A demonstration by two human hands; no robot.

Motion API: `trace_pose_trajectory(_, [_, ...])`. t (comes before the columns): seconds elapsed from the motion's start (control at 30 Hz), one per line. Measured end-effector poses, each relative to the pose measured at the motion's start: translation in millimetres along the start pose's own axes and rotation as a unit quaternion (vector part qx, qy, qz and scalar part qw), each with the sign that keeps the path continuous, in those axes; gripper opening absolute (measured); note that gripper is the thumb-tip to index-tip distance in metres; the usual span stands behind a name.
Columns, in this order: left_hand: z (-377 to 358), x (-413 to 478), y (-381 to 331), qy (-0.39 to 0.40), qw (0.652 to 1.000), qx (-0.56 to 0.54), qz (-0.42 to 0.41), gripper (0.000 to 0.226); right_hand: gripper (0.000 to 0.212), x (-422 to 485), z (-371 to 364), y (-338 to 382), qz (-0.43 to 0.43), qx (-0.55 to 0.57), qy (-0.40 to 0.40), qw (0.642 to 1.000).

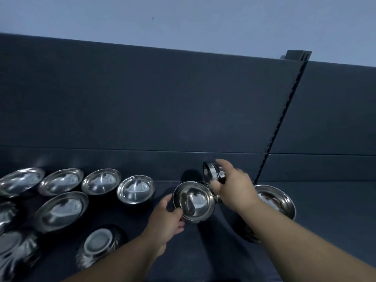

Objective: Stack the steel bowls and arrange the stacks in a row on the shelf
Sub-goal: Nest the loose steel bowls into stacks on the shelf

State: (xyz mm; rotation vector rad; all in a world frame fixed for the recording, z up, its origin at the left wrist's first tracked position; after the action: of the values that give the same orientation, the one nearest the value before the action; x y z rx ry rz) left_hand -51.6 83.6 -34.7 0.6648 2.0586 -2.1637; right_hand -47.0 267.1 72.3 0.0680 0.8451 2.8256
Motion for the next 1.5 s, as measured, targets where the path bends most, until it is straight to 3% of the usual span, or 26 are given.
trace_pose_trajectory(0.2, [-3.4, -31.4, 27.2, -0.041, 0.998, -0.014, 0.037, 0.052, 0.055, -36.2, 4.9, -8.1, 0.023, 0.125, -0.006, 0.992])
trace_pose_trajectory(0.4, [9.7, -64.1, 42.3, -0.101, 0.993, -0.026, 0.046, 0.024, 0.048, -61.5, -21.0, -22.2, -0.015, 0.273, 0.031, 0.961])
trace_pose_trajectory(0.53, [15.0, -78.4, 50.0, -0.089, 0.994, -0.039, 0.059, 0.032, 0.056, -62.1, -52.3, -38.7, -0.058, 0.367, 0.092, 0.924])
trace_pose_trajectory(0.73, [27.9, -94.9, 47.1, -0.131, 0.991, 0.013, 0.02, 0.04, 0.03, -71.2, -76.7, -34.9, -0.099, 0.434, 0.161, 0.881])
trace_pose_trajectory(0.8, [29.0, -98.7, 41.6, -0.124, 0.99, 0.067, -0.006, 0.043, 0.027, -71.5, -82.4, -31.8, -0.104, 0.432, 0.16, 0.882])
trace_pose_trajectory(0.93, [32.4, -92.9, 45.9, -0.101, 0.979, 0.175, -0.017, 0.074, 0.029, -71.7, -89.3, -22.7, -0.094, 0.389, 0.145, 0.905])
trace_pose_trajectory(1.03, [27.1, -100.9, 33.7, -0.097, 0.968, 0.227, -0.031, 0.062, 0.044, -69.8, -92.5, -21.8, -0.086, 0.343, 0.13, 0.926])
trace_pose_trajectory(1.17, [25.8, -95.5, 30.8, -0.083, 0.964, 0.247, -0.056, 0.052, 0.022, -70.6, -92.0, -21.9, -0.104, 0.33, 0.115, 0.931])
trace_pose_trajectory(1.5, [33.4, -80.3, 24.9, -0.077, 0.958, 0.259, -0.091, 0.052, 0.021, -59.6, -93.1, -23.1, -0.062, 0.266, 0.089, 0.958])
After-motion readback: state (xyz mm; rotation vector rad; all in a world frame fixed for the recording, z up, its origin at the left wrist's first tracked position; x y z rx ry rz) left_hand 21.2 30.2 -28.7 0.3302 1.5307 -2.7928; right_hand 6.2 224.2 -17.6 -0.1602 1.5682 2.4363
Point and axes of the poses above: each hand's wrist, its own x-axis towards the middle knuckle, its own z-axis out of the back of the hand, y = z × x, the point moved 5 cm from there along x, towards the middle knuckle, and after that the axes turned 5 degrees about y, right-handed, at the moved point
